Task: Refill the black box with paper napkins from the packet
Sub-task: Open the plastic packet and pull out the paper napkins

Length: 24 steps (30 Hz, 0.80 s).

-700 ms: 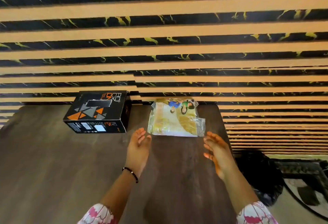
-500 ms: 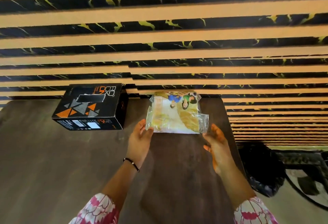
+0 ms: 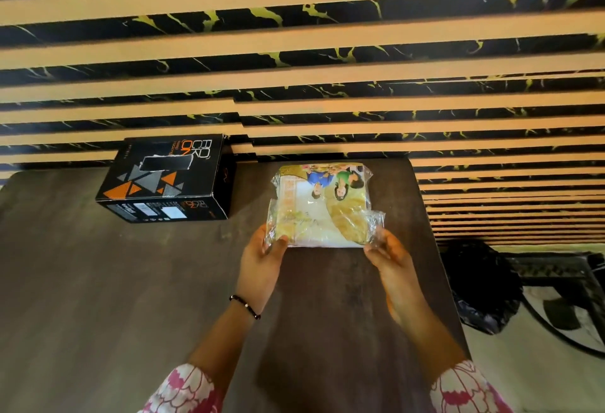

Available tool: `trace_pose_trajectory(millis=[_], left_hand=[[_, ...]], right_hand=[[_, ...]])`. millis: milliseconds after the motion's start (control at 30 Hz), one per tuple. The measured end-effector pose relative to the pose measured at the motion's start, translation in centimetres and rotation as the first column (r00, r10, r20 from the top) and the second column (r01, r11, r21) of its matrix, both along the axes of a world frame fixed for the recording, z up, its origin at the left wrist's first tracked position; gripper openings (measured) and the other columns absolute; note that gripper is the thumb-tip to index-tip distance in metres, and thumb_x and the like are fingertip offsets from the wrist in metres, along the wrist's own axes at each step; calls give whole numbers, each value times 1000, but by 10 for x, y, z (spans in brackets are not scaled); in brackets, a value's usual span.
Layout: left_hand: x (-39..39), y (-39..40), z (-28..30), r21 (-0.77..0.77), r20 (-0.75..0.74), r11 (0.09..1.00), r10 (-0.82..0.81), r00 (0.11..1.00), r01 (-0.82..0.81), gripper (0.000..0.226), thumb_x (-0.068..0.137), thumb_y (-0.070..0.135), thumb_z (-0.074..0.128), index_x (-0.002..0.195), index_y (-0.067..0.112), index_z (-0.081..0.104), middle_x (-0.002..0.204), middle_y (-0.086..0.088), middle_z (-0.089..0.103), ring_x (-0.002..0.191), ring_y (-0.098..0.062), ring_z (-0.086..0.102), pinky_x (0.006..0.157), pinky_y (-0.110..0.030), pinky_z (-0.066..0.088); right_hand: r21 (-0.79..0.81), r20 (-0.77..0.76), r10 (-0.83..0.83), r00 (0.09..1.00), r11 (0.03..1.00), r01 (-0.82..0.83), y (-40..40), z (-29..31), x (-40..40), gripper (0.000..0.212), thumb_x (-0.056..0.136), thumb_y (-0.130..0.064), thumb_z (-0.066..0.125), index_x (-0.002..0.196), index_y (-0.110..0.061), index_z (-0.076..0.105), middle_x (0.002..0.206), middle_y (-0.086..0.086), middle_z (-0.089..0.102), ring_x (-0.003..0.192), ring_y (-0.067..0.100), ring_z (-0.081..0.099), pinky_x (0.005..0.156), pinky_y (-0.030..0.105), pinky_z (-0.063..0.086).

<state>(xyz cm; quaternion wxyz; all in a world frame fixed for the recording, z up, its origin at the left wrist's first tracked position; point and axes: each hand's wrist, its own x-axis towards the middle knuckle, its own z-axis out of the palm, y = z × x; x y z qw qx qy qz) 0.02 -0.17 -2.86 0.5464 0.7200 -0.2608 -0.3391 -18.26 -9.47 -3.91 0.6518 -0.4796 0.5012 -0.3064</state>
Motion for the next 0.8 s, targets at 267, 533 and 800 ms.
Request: trace_pose_trajectory(millis=[267,533,800], left_hand=[[-49,94,9,45,-85,999,0,996,4,30,91,10,52,121,12,54,116,-2,64,108,-10,60,93,-27,48],[-84,183,5,56,-194,997,-43,980,54,20,90,7,52,107,15,59,107,-1,65,93,-12,60,76,-17,51],[-91,207,13,218,138,968,-154,978,122,76,79,30,70,139,13,28,143,-6,38,124,-20,45,103,-31,39]], right_hand=[[-56,-156,87,984,994,-97,93,0,-49,45,87,-3,56,128,-20,51,115,-5,66,106,5,61,88,20,47],[-59,-247,92,965,992,-110,169,-6,-102,47,86,-2,56,131,-15,46,117,2,62,106,13,59,82,16,45],[-422,-564,-60,823,878,-225,178,11,-114,44,89,-15,54,131,-16,45,129,8,53,118,24,49,101,41,43]])
